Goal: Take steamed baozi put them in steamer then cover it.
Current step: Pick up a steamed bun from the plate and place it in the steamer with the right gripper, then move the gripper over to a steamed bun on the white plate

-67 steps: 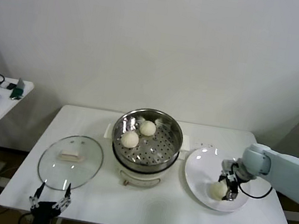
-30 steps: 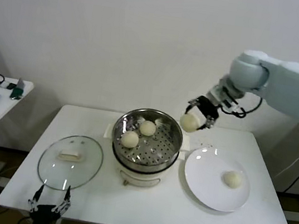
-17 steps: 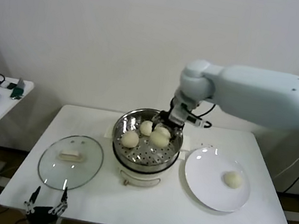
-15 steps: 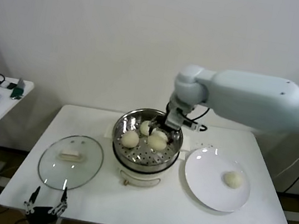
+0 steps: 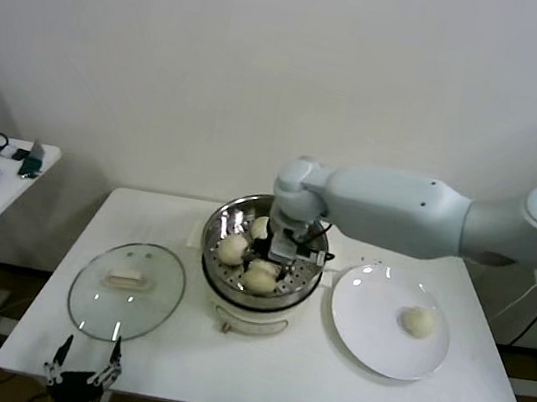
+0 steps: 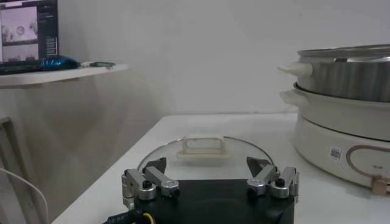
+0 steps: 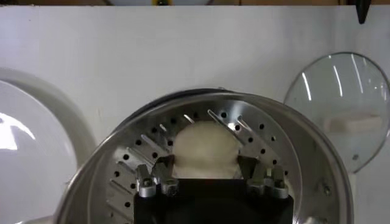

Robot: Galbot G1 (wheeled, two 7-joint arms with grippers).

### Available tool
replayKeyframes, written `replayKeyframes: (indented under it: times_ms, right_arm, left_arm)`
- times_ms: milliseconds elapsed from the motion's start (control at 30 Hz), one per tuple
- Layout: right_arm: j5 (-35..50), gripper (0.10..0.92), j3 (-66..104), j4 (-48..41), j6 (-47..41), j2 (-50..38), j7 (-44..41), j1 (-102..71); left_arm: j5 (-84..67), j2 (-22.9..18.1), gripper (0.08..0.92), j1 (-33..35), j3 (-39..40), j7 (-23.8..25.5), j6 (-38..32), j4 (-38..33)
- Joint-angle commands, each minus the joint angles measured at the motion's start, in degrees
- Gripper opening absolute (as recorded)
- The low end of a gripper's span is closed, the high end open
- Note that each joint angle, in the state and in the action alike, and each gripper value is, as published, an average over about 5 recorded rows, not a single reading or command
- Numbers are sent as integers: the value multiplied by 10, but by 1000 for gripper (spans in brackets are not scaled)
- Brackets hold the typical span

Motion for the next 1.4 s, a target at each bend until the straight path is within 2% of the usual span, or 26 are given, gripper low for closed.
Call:
replayKeyframes:
  times_ms: [33,167,300,433,633,833,1000,1167,1400]
  right_arm:
    - [-10,754,8,-31,21,12,15,-11]
    - [53,815,2,-27,36,-5,-16,48]
    - [171,822,-15,-37,19,-37,-71,129]
    - [290,823,-50,-57,-48,-96,-135,200]
    - [361,823,-163,-63,-167,-212,-152,245]
    - [343,823,-221,-35,-242,-338,-121,187]
    - [274,823,-172,-39,-284,-401,-97,81]
    - [217,823,-65,-62,-303,-413,-75,-43]
    - [156,823,23,-114,-329,-373,-41,-142]
  left_arm:
    - [0,1,823,1,1,0,-1,1]
    - [0,1,823,2,1,0,0,-1]
    - [0,2,823,1,2,0,-1,0]
    - [0,2,823,-2,3,0,-1,2]
    - [-1,5,823,-9,4,2,2,0]
    - [-4,7,823,-19,3,3,5,0]
    - [-7,6,823,-23,1,4,7,-1]
    - [-7,3,823,-25,-1,4,5,6]
    - [-8,2,823,-23,-4,3,2,7]
